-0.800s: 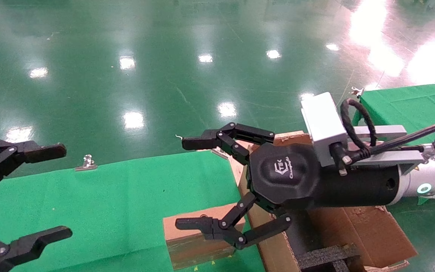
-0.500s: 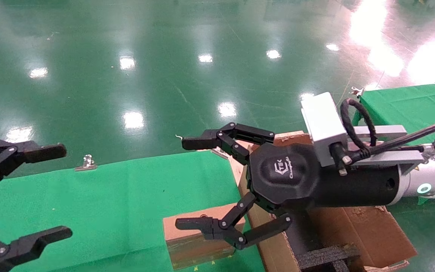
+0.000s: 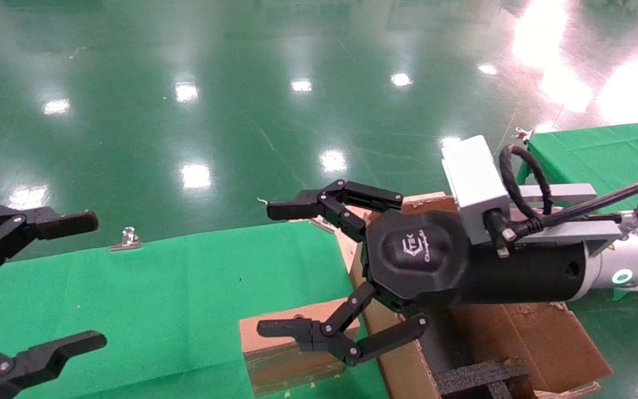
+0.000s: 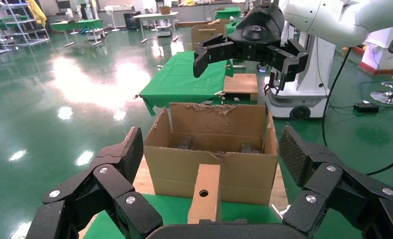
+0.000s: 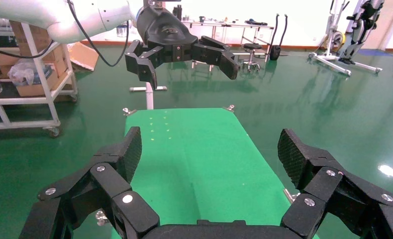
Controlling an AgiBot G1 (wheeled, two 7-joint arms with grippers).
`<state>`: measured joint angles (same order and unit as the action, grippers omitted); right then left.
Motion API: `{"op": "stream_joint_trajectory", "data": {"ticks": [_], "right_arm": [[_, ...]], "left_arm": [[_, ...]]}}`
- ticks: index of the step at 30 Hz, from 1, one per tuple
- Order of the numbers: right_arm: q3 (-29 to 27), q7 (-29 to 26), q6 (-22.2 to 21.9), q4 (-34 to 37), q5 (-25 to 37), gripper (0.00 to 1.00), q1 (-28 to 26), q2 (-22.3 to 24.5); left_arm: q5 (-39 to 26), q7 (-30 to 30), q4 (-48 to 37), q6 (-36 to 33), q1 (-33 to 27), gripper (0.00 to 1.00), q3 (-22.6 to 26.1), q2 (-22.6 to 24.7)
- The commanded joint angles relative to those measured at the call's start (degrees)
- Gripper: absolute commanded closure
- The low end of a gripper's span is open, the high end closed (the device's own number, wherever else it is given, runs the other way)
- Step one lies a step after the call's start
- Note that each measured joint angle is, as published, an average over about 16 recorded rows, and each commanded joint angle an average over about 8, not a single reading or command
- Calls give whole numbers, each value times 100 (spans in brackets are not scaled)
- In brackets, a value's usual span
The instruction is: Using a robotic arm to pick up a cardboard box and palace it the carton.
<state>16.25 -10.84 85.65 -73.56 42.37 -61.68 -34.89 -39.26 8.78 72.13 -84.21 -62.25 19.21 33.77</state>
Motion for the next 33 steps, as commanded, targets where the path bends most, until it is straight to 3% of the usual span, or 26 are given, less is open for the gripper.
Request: {"op": "stream_joint_trajectory", "data": {"ticks": [1, 6, 12, 20, 33], "right_arm": [[-10, 2, 1, 2, -27, 0, 7, -5], [125, -38, 5, -8, 307, 0, -98, 31], [582, -148, 133, 51, 1309, 0, -574, -64], [1404, -136, 413, 451, 2747, 0, -1417, -581], [2676, 510, 399, 1275, 4145, 0, -2305, -1467]], "left_arm": [[0, 0, 0, 0, 0, 100, 0, 0], [0, 0, 0, 0, 0, 100, 0, 0], [0, -1, -1, 0, 0, 100, 1, 0], [1, -1, -1, 0, -1, 100, 1, 0], [1, -1, -1, 0, -1, 100, 2, -1]]}}
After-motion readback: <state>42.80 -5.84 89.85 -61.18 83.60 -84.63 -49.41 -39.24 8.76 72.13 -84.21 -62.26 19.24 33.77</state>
